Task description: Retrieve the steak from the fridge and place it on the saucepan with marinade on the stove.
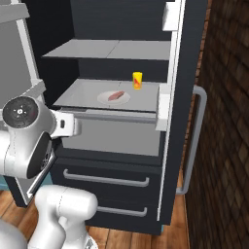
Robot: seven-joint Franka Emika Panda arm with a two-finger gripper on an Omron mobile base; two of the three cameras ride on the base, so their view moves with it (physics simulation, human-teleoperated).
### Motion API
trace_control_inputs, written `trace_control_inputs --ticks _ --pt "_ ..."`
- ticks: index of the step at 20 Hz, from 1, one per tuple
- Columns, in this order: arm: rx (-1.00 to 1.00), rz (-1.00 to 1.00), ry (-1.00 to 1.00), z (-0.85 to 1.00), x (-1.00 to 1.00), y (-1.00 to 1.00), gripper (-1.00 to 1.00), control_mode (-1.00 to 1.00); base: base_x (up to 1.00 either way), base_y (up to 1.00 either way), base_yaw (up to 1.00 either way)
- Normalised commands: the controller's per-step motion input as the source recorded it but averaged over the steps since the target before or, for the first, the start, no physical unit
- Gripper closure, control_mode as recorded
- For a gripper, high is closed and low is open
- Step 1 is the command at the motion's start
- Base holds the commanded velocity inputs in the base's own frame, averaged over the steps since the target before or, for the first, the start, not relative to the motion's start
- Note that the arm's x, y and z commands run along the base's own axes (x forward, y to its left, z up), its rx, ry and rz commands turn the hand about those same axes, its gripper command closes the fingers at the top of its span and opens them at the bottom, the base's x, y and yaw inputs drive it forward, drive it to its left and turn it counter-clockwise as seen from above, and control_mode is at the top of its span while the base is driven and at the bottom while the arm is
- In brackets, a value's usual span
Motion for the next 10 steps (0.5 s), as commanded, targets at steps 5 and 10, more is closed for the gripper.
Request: trace_control_inputs --ticks 5,10 --pt "0.0 0.0 -0.02 0.0 -0.4 0.0 -1.0 -1.0 0.0 0.0 0.0" --pt "0.0 0.0 -0.06 0.0 -0.56 -0.01 -1.0 -1.0 0.0 0.0 0.0"
